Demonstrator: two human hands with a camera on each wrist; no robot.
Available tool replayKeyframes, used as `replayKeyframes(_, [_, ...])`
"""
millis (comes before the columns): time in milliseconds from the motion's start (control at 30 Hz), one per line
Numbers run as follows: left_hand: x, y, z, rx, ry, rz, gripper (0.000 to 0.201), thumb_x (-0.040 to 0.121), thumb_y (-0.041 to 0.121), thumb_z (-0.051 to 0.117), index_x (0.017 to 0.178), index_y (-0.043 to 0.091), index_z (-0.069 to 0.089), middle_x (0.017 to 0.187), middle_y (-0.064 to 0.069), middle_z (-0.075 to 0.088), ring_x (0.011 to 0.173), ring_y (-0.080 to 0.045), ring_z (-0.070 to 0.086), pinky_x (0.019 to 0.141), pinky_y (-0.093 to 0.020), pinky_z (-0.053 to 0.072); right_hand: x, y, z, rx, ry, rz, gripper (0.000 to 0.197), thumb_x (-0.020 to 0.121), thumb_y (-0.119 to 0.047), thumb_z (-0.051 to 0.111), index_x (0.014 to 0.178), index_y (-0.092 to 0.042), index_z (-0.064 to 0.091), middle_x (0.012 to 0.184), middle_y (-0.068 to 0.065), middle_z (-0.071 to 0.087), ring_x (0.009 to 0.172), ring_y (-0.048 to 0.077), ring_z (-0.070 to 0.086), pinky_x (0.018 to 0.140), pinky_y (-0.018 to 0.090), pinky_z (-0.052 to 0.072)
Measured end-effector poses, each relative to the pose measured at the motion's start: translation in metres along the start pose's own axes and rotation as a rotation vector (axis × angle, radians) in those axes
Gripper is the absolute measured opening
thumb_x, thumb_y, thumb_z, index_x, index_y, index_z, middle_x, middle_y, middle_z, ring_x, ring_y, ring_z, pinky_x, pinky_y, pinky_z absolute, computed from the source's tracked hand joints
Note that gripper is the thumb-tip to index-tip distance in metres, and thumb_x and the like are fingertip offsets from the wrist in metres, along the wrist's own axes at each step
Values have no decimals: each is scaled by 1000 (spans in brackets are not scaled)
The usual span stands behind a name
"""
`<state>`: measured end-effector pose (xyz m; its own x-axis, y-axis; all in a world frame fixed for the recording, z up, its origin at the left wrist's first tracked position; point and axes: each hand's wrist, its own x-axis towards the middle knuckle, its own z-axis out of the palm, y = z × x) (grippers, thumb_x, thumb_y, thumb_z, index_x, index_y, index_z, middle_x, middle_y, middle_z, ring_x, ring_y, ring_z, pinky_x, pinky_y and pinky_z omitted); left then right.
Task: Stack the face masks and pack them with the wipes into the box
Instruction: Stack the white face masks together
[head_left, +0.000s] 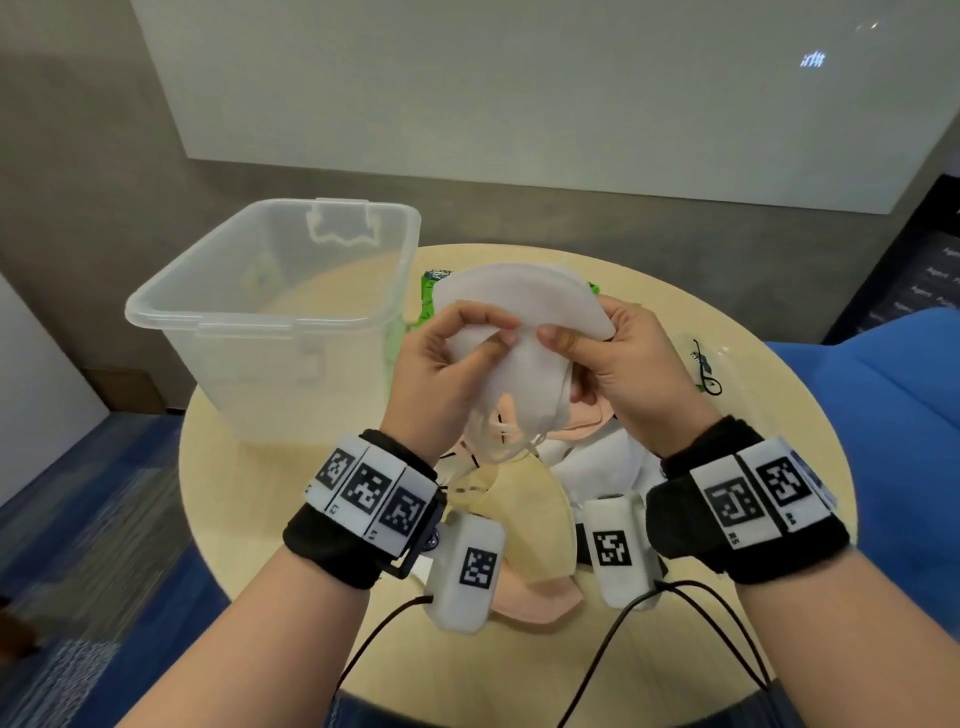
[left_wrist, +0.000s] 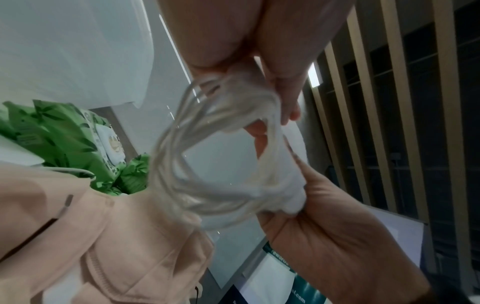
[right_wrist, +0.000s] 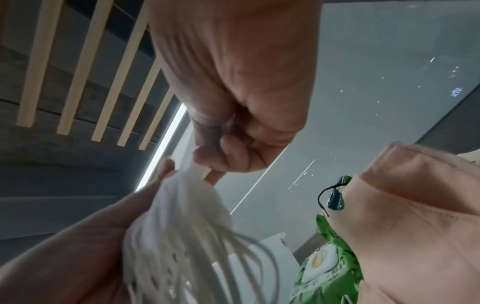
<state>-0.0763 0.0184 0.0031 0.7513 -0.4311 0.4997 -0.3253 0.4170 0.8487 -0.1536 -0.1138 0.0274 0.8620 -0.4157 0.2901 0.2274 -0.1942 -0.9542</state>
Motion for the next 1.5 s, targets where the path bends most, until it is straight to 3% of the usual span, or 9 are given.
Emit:
replayKeyframes(367, [-21, -3, -8, 113, -27, -116, 25, 85, -4, 60, 97, 17, 68, 75, 21, 70, 81, 8, 60, 77, -9, 45, -21, 16, -42, -149, 116, 175, 5, 87, -4, 61, 88, -4, 57, 69, 10, 63, 41, 9, 50, 41, 16, 38])
replayKeyframes(533, [-35, -10, -15, 106, -1, -155, 28, 85, -4, 59, 108, 11, 63, 71, 21, 69, 74, 10, 60, 67, -8, 46, -39, 62, -72, -873, 56, 326, 18, 82, -5, 66, 101, -5, 64, 82, 7, 59, 81, 20, 57, 66, 16, 43])
replayKeyframes(633, [-44, -16, -19, 117, 32, -176, 31, 84, -6, 60, 109, 11, 63, 79, 18, 69, 74, 9, 61, 66, -8, 46, -44, 89, -72, -1020, 15, 339, 54, 79, -19, 72, 127, -6, 50, 119, 15, 54, 113, 29, 50, 93, 33, 41])
replayKeyframes(733, [-50, -18, -23, 146, 49, -192, 32, 84, -6, 61, 111, 11, 62, 92, 6, 67, 78, 9, 61, 69, -9, 47, -39, 102, -65, -964, 26, 332, 75, 76, -27, 75, 139, -12, 37, 136, 18, 42, 126, 31, 40, 102, 38, 35])
replayKeyframes(833, [-51, -18, -26, 169, 65, -189, 32, 84, -5, 61, 111, 11, 63, 95, 3, 66, 80, 9, 60, 72, -9, 46, -35, 109, -60, -949, 47, 312, 60, 75, -24, 75, 127, -8, 49, 121, 16, 56, 114, 30, 50, 86, 32, 41])
replayKeyframes(967, [-48, -18, -31, 170, 87, -191, 30, 83, -6, 61, 103, 15, 66, 91, 9, 68, 82, 6, 61, 73, -10, 46, -34, 98, -61, -921, 164, 246, 18, 77, -19, 74, 85, -8, 63, 70, 2, 55, 72, 21, 50, 60, 26, 32])
replayKeyframes(1167, [-45, -19, -28, 172, 91, -178, 30, 84, -5, 61, 104, 17, 66, 93, 7, 67, 82, 8, 61, 72, -9, 46, -35, 54, -75, -581, 194, 217, 20, 71, -14, 79, 70, -3, 62, 68, 4, 58, 62, 16, 53, 61, 29, 47])
replayKeyframes(1333, [-46, -21, -25, 181, 89, -205, 26, 85, -2, 61, 98, 19, 69, 96, 3, 69, 88, -1, 62, 78, -14, 49, -32, 19, -66, -276, 145, 73, 24, 75, -5, 71, 65, -9, 50, 71, 7, 62, 60, 10, 63, 48, 18, 50])
replayKeyframes(1500, [-48, -20, -21, 244, 46, -239, 24, 74, 27, 73, 97, 27, 69, 101, 5, 69, 95, -4, 62, 86, -21, 47, -31, -2, -40, -215, -169, 89, 18, 68, 0, 73, 68, -5, 56, 56, -7, 63, 53, 7, 60, 52, 20, 49])
